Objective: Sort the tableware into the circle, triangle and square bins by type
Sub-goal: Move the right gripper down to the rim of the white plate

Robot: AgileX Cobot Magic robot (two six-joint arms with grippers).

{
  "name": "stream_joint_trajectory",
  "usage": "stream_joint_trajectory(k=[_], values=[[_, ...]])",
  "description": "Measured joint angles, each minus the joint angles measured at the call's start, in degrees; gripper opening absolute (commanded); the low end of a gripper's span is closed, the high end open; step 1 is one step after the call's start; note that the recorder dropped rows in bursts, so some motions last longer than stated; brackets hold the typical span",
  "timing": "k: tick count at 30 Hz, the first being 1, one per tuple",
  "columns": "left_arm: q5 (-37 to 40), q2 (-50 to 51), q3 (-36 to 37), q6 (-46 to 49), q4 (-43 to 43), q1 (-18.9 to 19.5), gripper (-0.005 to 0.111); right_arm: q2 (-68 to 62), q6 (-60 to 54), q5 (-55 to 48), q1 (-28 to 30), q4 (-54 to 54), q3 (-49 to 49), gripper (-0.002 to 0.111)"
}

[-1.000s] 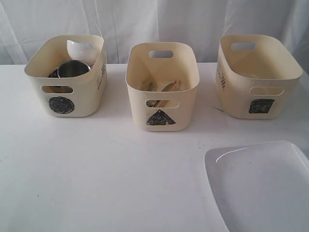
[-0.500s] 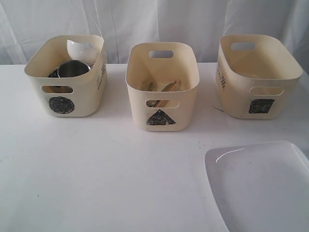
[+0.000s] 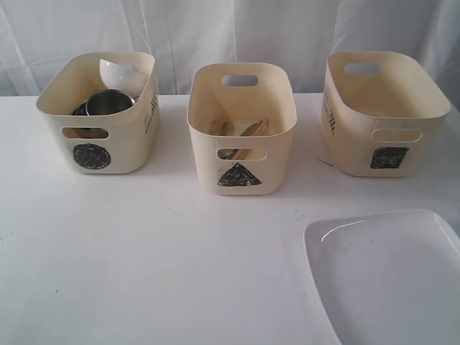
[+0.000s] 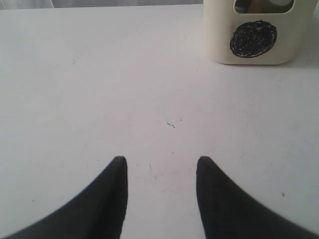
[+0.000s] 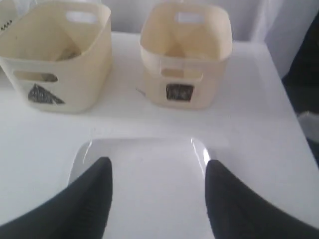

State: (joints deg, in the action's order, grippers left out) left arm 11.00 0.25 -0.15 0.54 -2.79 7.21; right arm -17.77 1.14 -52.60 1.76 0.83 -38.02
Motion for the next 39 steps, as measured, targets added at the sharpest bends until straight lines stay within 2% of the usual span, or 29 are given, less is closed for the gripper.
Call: stream_joint_trajectory(k=[4,9,29,34,39], values=[[0.00,0.00,0.00,0.00,0.00,0.00,0.049,-1.75,4.05,-7.39,0.00,0.59,0.00,0.056],[0.00,0.00,0.00,0.00,0.00,0.00,0.049,-2.86,6.27,-9.69,0.00,0.70,0.00,0.063],[0.00,0.00,0.00,0.00,0.00,0.00,0.049,-3.67,7.13,-3.03,0.00,2.91,0.40,0.063],[0.00,0.00,0.00,0.00,0.00,0.00,0.049,-9.86,11.48,-6.07,0.00,3.03,0.49,0.063],[0.00,0.00,0.00,0.00,0.00,0.00,0.049,-22.62,9.28,-9.54,0.00,3.03,-0.38,0.063]])
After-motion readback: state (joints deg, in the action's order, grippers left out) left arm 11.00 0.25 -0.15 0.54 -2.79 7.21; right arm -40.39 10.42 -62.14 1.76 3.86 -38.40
